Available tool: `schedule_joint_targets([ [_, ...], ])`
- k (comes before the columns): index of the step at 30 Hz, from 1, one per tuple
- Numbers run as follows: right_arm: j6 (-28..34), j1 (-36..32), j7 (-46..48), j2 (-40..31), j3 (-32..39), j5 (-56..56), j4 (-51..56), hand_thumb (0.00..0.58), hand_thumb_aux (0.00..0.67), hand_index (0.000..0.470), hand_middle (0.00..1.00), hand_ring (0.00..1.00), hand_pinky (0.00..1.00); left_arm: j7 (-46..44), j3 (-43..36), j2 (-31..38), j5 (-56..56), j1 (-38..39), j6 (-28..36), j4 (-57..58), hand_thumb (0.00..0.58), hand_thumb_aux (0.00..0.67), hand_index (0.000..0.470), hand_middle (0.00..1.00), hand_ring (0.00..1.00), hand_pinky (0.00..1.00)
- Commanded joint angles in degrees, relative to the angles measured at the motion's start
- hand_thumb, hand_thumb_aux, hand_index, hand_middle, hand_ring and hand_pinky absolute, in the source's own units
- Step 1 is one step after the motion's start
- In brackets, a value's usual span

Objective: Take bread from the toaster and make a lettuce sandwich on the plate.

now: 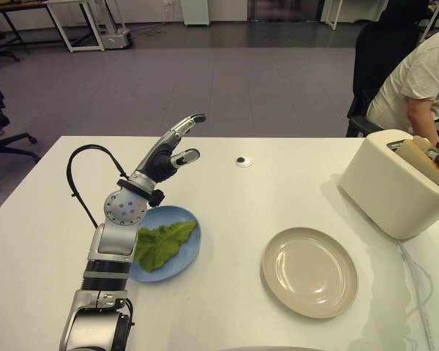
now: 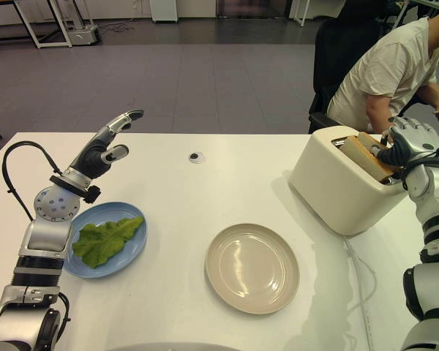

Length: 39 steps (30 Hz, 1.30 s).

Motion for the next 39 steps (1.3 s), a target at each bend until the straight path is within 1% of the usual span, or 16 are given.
schedule_joint_targets([
  [1,-2.84,-1.66,-3.28,-1.41,-4.54,3.93,-2.86,0.58,0.67,0.47,0.0,0.0,0.0,-0.08,-0.2,0.82,-0.04,-0.29,-0.17,0.94,0.0,0.0,0.0,0.0,0.0,0.0],
  [3,-5.58,-2.24,-3.86,-1.91,-8.19,7.47,-5.79,0.58,0.67,0.47,0.0,0.0,0.0,-0.22,-0.2,0.86,-0.14,-0.4,-0.07,0.9,0.0,0.0,0.0,0.0,0.0,0.0],
  [6,-8.04,-1.77,-0.4,-1.8,-13.37,14.0,-13.22,0.58,0.67,0.47,0.0,0.0,0.0,-0.43,-0.31,0.82,-0.36,-0.76,-0.17,1.41,0.0,0.0,0.0,0.0,0.0,0.0],
  [9,-7.23,-0.56,3.65,-1.66,-16.71,17.89,-23.08,0.58,0.67,0.47,0.0,0.0,0.0,-0.99,-0.09,0.34,-2.0,-1.07,0.17,1.61,0.0,0.0,0.0,0.0,0.0,0.0],
  [12,-5.18,0.8,7.93,-0.76,-18.64,20.6,-33.29,0.58,0.67,0.47,0.0,0.0,0.0,-1.12,0.11,0.42,-2.75,-0.72,0.39,1.27,0.0,0.0,0.0,0.0,0.0,0.0],
  [14,-3.23,2.34,15.22,1.48,-18.18,26.04,-40.31,0.58,0.67,0.47,0.0,0.0,0.0,-1.16,-0.06,0.35,-2.97,-0.8,0.46,1.4,0.0,0.0,0.0,0.0,0.0,0.0],
  [17,1.99,7.27,30.21,6.55,-12.94,36.09,-50.73,0.58,0.67,0.47,0.0,0.0,0.0,-1.19,-0.13,0.38,-3.15,-0.76,0.54,1.3,0.0,0.0,0.0,0.0,0.0,0.0],
  [19,4.86,10.96,37.61,8.16,-9.37,38.82,-54.95,0.58,0.67,0.47,0.0,0.0,0.0,-1.31,-0.23,0.35,-3.18,-0.89,0.64,1.23,0.0,0.0,0.0,0.0,0.0,0.0],
  [21,7.32,13.89,43.0,8.88,-7.06,39.98,-58.1,0.58,0.67,0.47,0.0,0.0,0.0,-1.43,-0.31,0.34,-3.21,-0.97,0.71,1.15,0.0,0.0,0.0,0.0,0.0,0.0],
  [25,10.74,18.94,50.24,10.14,-3.38,39.73,-61.92,0.58,0.67,0.47,0.0,0.0,0.0,-1.53,-0.27,0.32,-3.14,-0.94,0.86,1.03,0.0,0.0,0.0,0.0,0.0,0.0],
  [30,11.07,23.4,53.35,11.27,-0.74,36.57,-61.01,0.58,0.67,0.47,0.0,0.0,0.0,-1.72,-0.31,0.31,-3.05,-1.2,0.96,1.08,0.0,0.0,0.0,0.0,0.0,0.0],
  [35,11.26,27.94,55.56,10.74,-0.27,34.89,-61.19,0.58,0.67,0.47,0.0,0.0,0.0,-1.97,-0.37,0.36,-3.08,-1.6,0.99,1.3,0.0,0.0,0.0,0.0,0.0,0.0],
  [39,11.63,29.82,57.83,9.96,-0.63,34.14,-61.28,0.58,0.67,0.47,0.0,0.0,0.0,-2.09,-0.34,0.44,-3.08,-1.78,0.97,1.44,0.0,0.0,0.0,0.0,0.0,0.0],
])
